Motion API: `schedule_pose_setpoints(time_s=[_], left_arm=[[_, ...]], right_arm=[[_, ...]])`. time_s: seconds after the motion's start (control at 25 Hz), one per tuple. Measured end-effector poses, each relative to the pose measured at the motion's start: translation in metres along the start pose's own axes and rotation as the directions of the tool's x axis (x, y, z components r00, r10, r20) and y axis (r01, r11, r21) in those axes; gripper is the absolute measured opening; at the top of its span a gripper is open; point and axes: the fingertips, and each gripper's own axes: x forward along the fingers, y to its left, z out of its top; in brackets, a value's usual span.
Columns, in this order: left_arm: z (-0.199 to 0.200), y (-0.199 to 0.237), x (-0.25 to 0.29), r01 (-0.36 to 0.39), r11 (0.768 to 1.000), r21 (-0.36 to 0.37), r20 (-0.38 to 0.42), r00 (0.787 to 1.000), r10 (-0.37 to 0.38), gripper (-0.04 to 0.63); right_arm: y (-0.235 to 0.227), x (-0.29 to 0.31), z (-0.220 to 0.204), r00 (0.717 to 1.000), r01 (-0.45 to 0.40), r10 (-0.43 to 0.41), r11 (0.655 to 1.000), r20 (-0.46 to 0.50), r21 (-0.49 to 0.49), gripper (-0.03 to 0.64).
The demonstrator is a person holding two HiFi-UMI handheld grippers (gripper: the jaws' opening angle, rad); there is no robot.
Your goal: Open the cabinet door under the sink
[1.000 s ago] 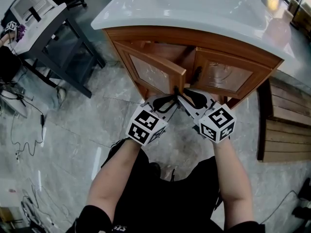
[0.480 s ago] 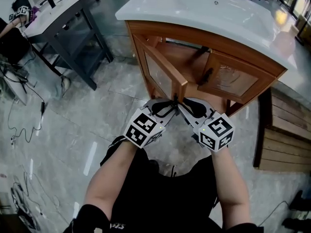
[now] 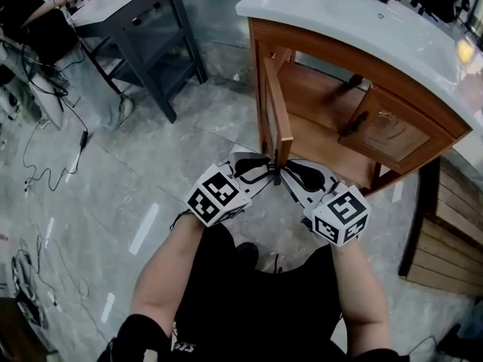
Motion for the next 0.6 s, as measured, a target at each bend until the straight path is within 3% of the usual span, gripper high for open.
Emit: schedule_pose_setpoints(time_s=[0.32,0.52,0.6], left_arm=[[-0.025,0.028,-0.045,-0.115,0.992,-0.043,0.001,0.993,0.116,0.120],[-0.041,0.048,-0.065,-0.218,0.963,-0.156,0.022,0.974,0.224,0.109],[-0.044,0.052,-0.072,-0.245,0.956,-0.161,0.018,0.968,0.251,0.109]], right_arm=[[0.032,0.042,0.001,0.994,-0.106,0.106,0.994,0.026,0.020,0.066],[0.043,0.066,0.005,0.986,-0.163,0.162,0.986,0.035,0.030,0.060],[0.047,0.072,0.006,0.984,-0.172,0.170,0.984,0.048,0.043,0.060]])
